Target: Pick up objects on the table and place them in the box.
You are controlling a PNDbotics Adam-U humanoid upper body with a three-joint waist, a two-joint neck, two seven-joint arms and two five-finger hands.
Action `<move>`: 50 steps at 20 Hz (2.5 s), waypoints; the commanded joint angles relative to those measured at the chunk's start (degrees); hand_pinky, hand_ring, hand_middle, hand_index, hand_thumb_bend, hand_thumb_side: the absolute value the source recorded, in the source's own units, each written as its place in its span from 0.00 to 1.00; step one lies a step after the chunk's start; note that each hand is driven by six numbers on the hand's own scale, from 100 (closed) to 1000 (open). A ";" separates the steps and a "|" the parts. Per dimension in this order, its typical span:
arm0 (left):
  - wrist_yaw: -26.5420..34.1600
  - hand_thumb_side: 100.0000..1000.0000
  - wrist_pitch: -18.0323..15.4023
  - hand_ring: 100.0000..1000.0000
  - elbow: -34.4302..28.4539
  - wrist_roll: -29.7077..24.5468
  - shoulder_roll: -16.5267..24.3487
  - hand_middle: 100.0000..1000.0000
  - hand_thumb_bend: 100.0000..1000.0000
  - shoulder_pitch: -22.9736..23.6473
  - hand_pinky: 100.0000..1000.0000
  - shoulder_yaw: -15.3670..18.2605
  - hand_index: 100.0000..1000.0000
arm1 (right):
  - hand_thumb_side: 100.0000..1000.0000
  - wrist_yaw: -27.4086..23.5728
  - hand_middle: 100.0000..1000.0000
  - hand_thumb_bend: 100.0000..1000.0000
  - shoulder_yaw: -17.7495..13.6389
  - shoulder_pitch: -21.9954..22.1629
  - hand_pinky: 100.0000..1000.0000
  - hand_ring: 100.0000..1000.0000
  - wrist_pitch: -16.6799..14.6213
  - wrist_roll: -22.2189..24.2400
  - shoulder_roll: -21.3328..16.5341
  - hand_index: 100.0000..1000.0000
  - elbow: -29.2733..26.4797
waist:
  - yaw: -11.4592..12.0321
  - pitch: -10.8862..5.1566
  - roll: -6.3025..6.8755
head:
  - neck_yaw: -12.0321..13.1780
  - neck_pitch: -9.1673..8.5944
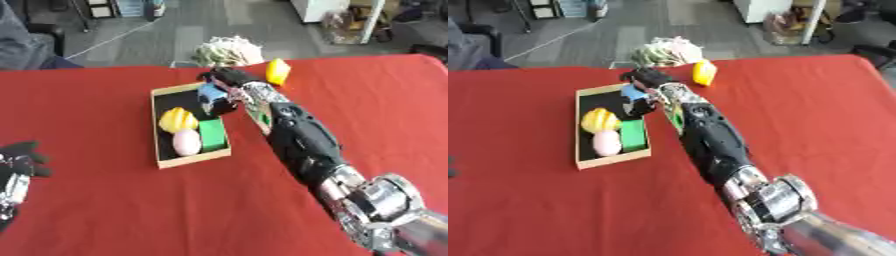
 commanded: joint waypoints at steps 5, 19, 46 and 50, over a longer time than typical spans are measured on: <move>-0.17 0.61 -0.27 0.56 -0.29 -0.17 0.37 0.57 0.00 -0.43 0.73 0.40 0.79 | 0.69 -3.76 0.92 0.00 0.60 -2.07 0.83 0.91 -1.56 6.21 -1.45 0.97 -2.51 | -0.25 0.23 -0.85 | -0.27 -0.70; -0.20 0.62 -0.32 0.56 0.61 0.05 0.92 0.57 0.00 0.47 0.73 0.59 0.79 | 0.51 -17.65 0.90 0.00 0.38 -2.29 0.80 0.89 -2.89 9.62 -6.71 0.96 -7.83 | -2.84 -0.93 -1.79 | -0.05 -0.17; -0.68 0.62 -0.48 0.58 1.51 0.48 1.57 0.57 0.00 2.14 0.73 1.22 0.79 | 0.40 -7.28 1.00 0.00 5.79 4.68 0.93 0.99 -19.04 32.85 -14.46 1.00 -9.68 | -6.81 -2.45 -2.80 | 2.22 1.08; -0.70 0.62 -0.55 0.58 1.51 0.39 1.60 0.58 0.00 2.16 0.73 1.27 0.79 | 0.41 -5.97 0.99 0.00 6.30 5.29 0.93 0.99 -20.32 33.62 -14.73 1.00 -9.27 | -6.79 -2.38 -2.77 | 2.38 0.86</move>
